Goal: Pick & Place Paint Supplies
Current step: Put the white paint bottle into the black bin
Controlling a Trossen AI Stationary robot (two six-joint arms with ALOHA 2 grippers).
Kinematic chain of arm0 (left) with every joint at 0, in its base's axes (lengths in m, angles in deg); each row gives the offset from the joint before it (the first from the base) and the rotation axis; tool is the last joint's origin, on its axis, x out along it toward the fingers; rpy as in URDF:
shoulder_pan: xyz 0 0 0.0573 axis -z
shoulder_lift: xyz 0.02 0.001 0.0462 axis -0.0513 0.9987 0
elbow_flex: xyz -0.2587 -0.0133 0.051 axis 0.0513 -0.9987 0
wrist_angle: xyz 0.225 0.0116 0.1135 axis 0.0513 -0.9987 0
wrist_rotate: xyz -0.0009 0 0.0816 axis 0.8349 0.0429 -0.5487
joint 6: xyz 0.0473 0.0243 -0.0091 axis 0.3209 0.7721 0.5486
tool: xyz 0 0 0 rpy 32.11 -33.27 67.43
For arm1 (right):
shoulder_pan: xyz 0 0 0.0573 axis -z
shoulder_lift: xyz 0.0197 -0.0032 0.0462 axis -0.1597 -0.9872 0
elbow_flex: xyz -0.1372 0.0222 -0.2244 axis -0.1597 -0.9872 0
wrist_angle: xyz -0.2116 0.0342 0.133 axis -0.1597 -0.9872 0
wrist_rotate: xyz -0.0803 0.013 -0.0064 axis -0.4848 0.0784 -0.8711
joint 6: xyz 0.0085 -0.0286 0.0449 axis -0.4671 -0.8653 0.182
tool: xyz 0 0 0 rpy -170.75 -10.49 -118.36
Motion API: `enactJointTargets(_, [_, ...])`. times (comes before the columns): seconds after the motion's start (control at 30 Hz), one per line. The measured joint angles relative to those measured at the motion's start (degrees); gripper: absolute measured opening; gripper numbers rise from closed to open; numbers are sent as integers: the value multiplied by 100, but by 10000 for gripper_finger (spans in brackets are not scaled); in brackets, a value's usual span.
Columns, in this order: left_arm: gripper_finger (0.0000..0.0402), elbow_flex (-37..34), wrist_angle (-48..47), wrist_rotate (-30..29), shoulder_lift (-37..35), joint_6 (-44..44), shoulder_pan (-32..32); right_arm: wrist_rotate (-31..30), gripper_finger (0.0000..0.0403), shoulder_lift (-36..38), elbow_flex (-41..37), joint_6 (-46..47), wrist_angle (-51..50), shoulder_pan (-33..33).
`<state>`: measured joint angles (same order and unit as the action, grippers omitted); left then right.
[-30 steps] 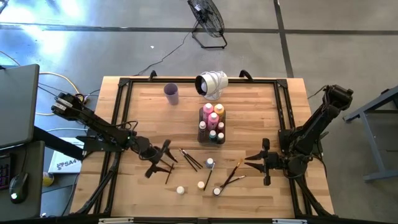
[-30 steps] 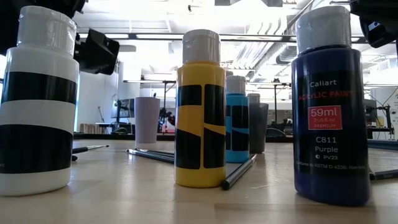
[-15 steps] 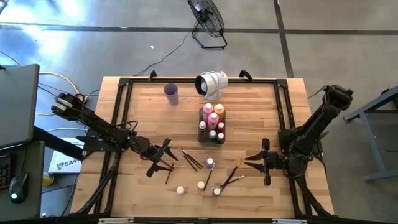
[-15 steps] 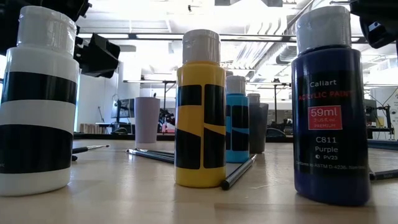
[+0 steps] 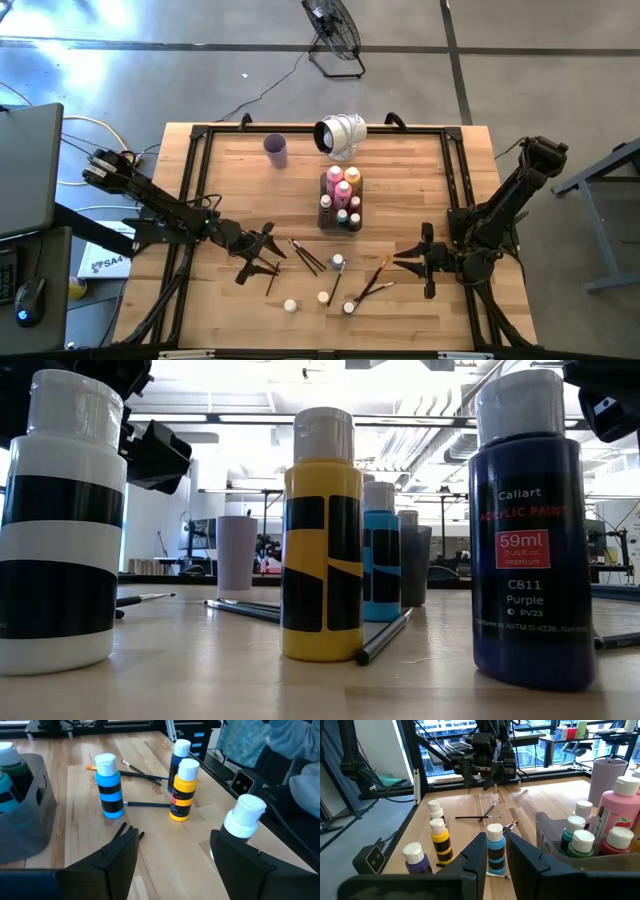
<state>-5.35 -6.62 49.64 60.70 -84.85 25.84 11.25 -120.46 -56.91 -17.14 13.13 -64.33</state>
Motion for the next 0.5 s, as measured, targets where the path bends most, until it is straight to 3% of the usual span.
enactJointTargets(0.5, [242, 0, 1, 102, 0, 152, 0, 6, 64, 0, 0, 11, 0, 2])
